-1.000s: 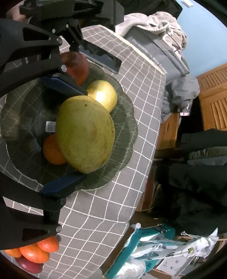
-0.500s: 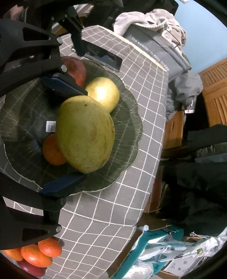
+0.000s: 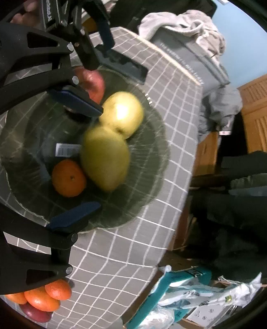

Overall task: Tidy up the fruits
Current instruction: 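Withdraw both tools from the bowl toward the remaining oranges and apple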

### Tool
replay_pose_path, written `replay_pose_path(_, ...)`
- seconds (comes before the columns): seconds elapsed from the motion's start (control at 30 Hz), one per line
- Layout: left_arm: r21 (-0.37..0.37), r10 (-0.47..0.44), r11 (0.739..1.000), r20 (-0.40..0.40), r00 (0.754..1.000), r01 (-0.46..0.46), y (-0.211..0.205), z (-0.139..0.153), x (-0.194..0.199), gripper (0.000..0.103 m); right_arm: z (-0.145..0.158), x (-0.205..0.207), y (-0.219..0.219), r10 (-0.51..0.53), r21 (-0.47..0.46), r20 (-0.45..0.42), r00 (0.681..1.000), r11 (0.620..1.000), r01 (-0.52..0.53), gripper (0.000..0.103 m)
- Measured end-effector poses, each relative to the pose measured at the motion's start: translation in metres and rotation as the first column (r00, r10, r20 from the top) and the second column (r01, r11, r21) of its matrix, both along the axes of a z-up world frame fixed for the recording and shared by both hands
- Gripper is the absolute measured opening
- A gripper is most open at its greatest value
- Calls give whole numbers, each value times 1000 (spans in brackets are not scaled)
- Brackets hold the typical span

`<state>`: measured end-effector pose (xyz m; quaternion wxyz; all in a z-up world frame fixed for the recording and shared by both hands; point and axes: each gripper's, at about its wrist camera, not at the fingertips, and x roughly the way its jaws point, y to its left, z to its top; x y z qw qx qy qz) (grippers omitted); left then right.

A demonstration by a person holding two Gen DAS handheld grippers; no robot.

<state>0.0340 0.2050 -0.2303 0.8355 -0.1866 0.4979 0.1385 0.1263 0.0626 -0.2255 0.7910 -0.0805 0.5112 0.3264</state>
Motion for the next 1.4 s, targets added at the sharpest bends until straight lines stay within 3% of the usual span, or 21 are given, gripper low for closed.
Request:
replay_pose_path(0.3,11,-4,1000,59,998,3,-7,24,-5,88,37,-4,-19,-51,34,81,995,998,48,84)
replay_pose_path(0.67,41,-54,998,158,986,48,-36,67,-9,88,105,-22,-59,-123,54,255,959,992,113,84)
replay_pose_path(1.0,61,-110,993,242,964,98,-67,106,-12,88,145,-39,-98,-178,76,329,927,984,162,84)
replay_pose_path(1.4,136,-161,983,325,932,123,-102,149,-19,93,183,-58,-159,-271,135,387,881,962,237,84)
